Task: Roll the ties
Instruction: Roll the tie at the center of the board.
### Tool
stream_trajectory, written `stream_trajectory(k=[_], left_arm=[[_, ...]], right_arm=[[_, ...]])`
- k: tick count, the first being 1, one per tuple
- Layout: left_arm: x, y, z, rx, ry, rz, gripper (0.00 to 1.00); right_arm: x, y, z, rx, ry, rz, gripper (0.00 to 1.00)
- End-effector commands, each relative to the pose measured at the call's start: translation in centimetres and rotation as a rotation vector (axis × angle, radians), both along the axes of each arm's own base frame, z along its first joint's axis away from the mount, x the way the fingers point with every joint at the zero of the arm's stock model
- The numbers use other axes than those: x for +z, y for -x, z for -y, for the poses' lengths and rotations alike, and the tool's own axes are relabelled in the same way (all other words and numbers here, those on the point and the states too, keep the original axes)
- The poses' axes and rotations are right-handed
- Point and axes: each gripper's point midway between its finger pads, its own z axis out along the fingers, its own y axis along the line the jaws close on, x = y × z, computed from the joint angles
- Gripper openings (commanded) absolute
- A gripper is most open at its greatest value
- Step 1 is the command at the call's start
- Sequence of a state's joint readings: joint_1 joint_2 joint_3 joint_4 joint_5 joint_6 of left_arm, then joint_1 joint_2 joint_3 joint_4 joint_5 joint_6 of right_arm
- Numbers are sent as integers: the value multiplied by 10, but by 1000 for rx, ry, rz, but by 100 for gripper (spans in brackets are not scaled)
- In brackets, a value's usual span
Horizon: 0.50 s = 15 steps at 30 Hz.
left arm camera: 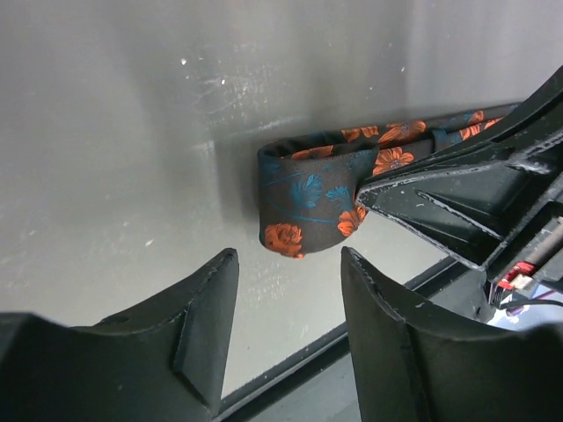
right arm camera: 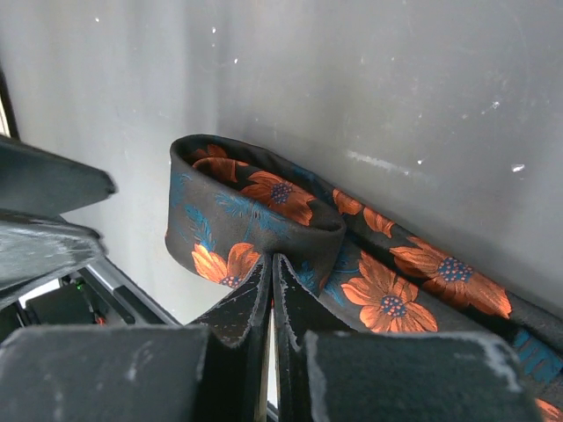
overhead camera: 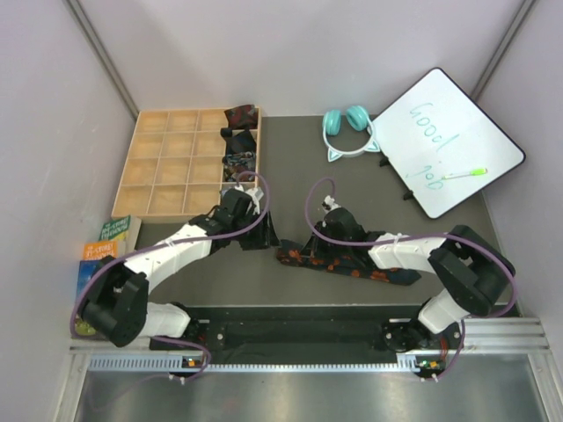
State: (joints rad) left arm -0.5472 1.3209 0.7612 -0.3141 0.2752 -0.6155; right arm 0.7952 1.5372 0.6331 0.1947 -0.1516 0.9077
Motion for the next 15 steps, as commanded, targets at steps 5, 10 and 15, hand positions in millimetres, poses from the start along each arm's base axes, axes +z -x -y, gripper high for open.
stream_trajectory(k=[5,10,15], left_arm=[[-6,-8,19,-65,91,42,57],[-14,-7,24,-90,110,37,58],[-25,-5,27,-104,118,13,58]], right_arm=[[-10,-2,5,-5,21,24,0],[-12,-2,7,-12,26,23,0],[-14,-1,8,-11,30,19,0]])
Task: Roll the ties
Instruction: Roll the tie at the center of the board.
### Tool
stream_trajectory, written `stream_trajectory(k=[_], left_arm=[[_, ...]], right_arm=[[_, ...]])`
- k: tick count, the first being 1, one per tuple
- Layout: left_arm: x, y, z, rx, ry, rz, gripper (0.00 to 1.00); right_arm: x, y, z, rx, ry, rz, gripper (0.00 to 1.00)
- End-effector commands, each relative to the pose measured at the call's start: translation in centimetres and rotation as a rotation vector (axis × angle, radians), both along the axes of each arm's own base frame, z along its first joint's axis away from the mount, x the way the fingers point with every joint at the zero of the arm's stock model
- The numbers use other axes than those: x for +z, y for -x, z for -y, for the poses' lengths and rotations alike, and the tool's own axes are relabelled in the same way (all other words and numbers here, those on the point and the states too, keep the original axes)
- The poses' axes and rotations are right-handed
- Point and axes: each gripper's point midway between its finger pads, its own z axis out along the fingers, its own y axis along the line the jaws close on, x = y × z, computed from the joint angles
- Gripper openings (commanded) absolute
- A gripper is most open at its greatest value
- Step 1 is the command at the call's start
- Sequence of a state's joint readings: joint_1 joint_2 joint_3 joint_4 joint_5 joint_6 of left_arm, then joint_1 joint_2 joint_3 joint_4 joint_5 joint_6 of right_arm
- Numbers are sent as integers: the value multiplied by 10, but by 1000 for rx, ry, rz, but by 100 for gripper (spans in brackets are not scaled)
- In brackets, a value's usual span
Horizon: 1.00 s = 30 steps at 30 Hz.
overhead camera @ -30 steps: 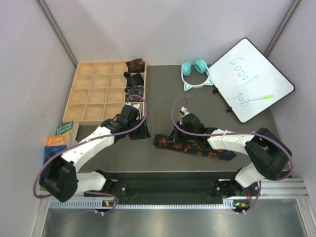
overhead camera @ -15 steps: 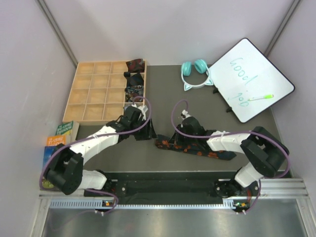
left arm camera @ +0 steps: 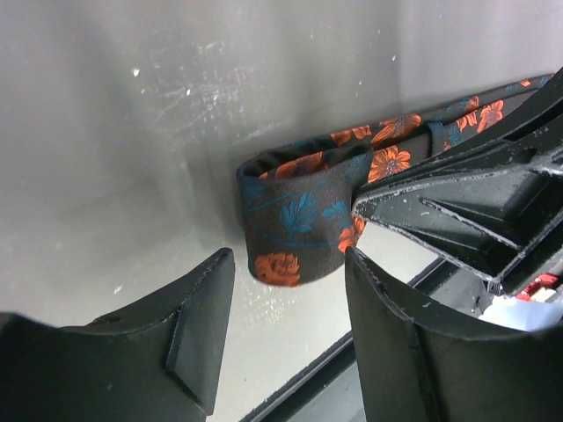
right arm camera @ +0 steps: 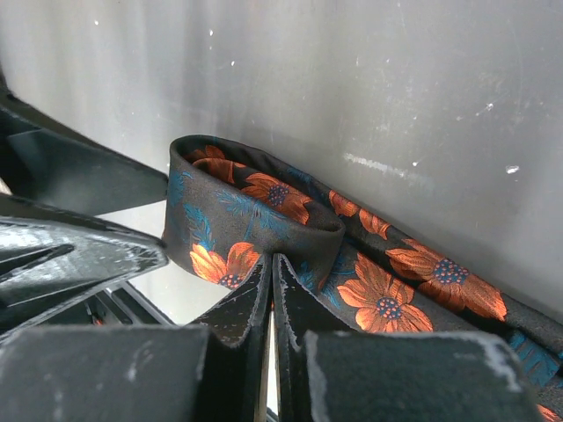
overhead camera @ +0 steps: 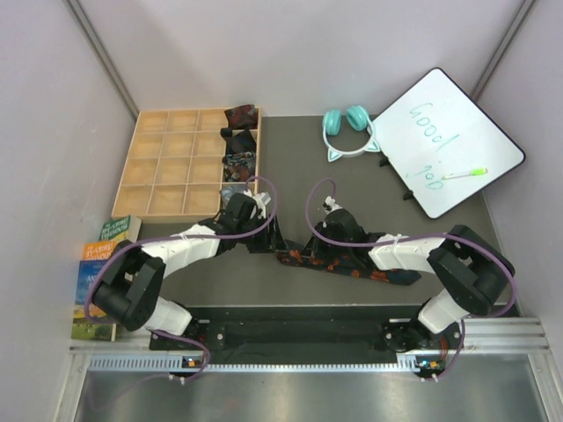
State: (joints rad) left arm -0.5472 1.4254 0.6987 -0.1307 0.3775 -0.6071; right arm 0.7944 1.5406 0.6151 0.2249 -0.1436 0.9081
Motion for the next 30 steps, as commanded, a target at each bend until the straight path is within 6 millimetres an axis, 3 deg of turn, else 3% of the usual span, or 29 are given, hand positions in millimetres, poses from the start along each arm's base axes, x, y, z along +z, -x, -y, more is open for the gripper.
stream_trajectory(k=[1,6,19,24,29,30], left_arm=[[-2,-7,9,-29,45,33,57],[-16,-2,8,-29,35,-3,55],[-25,8,19,-45,111,-33,44],[-25,8,20,-41,108,-40,24],[-21,-1,14,-11,25,-19,15],[-28,6,5,-2,-31,-61,14]], right_arm=[[-11,-1,6,-8,31,10,0],[-11,-1,7,-10,30,9,0],[-13,-2,7,-12,32,7,0],[-13,-2,7,-11,34,7,0],[-12,-3,6,-10,30,9,0],[-12,-2,6,-5,30,8,0]])
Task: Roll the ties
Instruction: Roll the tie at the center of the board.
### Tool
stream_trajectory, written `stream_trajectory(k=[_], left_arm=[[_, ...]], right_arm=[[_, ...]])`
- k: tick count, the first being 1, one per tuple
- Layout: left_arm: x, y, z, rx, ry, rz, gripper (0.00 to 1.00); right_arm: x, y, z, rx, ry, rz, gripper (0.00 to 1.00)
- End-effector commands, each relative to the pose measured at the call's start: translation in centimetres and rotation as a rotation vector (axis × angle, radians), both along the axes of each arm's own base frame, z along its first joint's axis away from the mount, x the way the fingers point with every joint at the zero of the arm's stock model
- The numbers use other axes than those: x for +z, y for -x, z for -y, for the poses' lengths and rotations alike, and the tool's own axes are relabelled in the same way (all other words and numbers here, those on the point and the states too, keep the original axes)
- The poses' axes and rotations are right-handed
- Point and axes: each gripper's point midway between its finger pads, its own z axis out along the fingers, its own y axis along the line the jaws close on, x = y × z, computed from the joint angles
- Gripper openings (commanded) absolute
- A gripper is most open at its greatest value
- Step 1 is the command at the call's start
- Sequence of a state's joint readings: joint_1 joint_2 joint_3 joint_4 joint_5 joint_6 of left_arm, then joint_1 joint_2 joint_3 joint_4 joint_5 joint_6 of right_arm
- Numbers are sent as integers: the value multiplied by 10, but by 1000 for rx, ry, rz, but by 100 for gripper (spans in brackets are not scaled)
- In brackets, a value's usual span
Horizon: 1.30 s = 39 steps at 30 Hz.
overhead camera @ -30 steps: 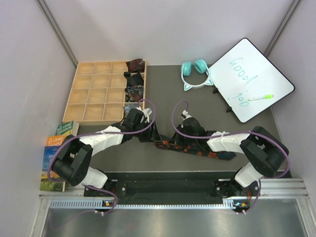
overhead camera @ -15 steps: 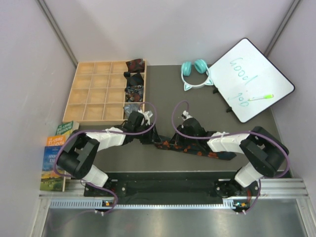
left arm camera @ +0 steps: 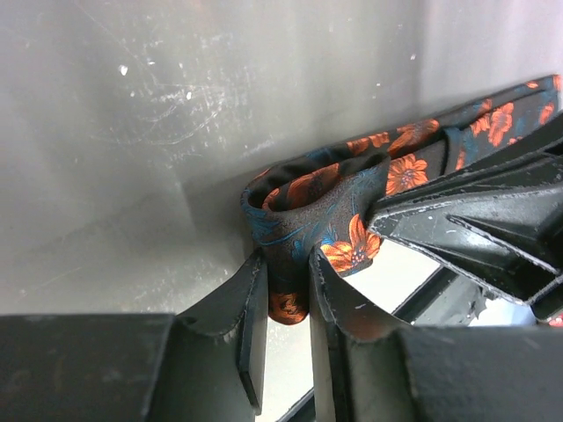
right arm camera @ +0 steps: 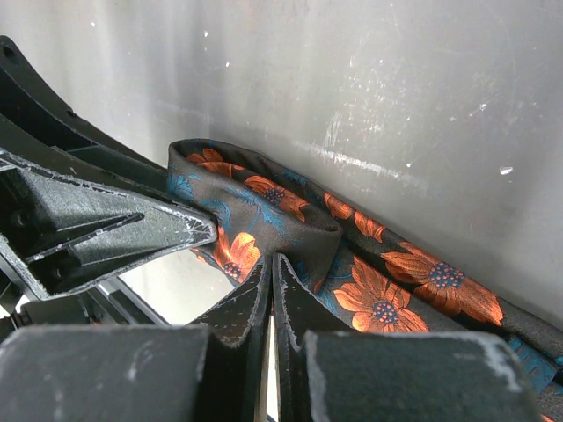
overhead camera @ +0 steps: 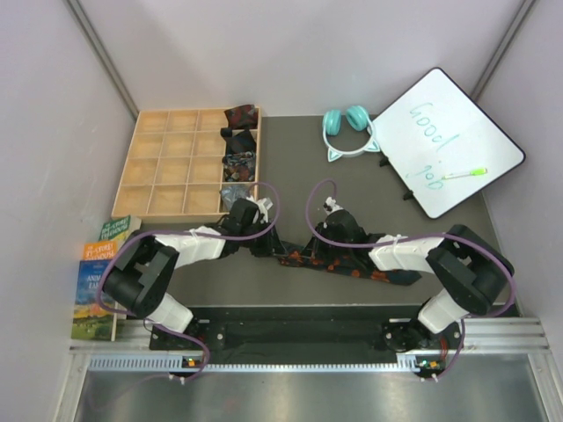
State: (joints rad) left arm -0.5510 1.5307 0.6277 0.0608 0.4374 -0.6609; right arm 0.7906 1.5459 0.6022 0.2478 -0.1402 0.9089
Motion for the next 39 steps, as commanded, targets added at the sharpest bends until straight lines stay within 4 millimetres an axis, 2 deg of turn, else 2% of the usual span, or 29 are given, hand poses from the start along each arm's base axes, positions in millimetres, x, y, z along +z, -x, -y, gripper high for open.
stream_trajectory(k=[1,2,3,4,5,6,8,9,10,12,13,14,18,22,23,25,26,28,31,39], left_arm=[[-4,0,-13,17,-140,-8,13],[1,-5,-15,25,-158,2,13],[-3,1,-22,28,-203,-26,12],[-3,-3,-29,46,-246,-13,12],[4,-8,-30,55,-260,4,12],[3,-2,-37,55,-301,-22,12],[13,-10,-45,76,-360,14,12],[14,-11,-49,78,-387,22,12],[14,-6,-57,79,-427,4,12],[20,-13,-65,103,-483,28,12],[19,-8,-68,83,-506,10,12],[21,-14,-73,99,-544,31,12],[24,-16,-85,92,-660,46,12],[27,-18,-92,92,-773,61,12],[32,-20,-87,85,-789,86,11],[33,-19,-95,98,-881,90,11],[37,-20,-88,87,-896,112,11],[35,-18,-91,91,-969,112,11],[34,-17,-77,61,-986,116,11],[30,-11,-46,36,-1004,126,10]], right_arm=[[-6,-1,2,10,25,3,0],[-4,-2,2,17,32,6,0],[1,-3,1,18,28,16,0],[5,-4,2,20,28,21,0],[9,-6,6,16,38,26,0],[19,-8,8,10,31,50,0],[30,-13,17,-9,58,94,2],[28,-10,26,-16,102,88,3],[41,-16,33,-43,116,140,3],[41,-12,51,-69,177,148,3],[51,-15,59,-102,185,189,3],[48,-12,68,-114,205,192,4],[51,-4,93,-175,221,238,6],[58,-1,97,-203,146,300,8],[54,1,100,-202,147,301,8],[58,2,100,-206,129,316,8],[58,2,100,-205,123,322,8],[60,3,101,-206,111,331,8],[59,6,104,-207,97,342,7],[73,10,111,-246,0,421,8]])
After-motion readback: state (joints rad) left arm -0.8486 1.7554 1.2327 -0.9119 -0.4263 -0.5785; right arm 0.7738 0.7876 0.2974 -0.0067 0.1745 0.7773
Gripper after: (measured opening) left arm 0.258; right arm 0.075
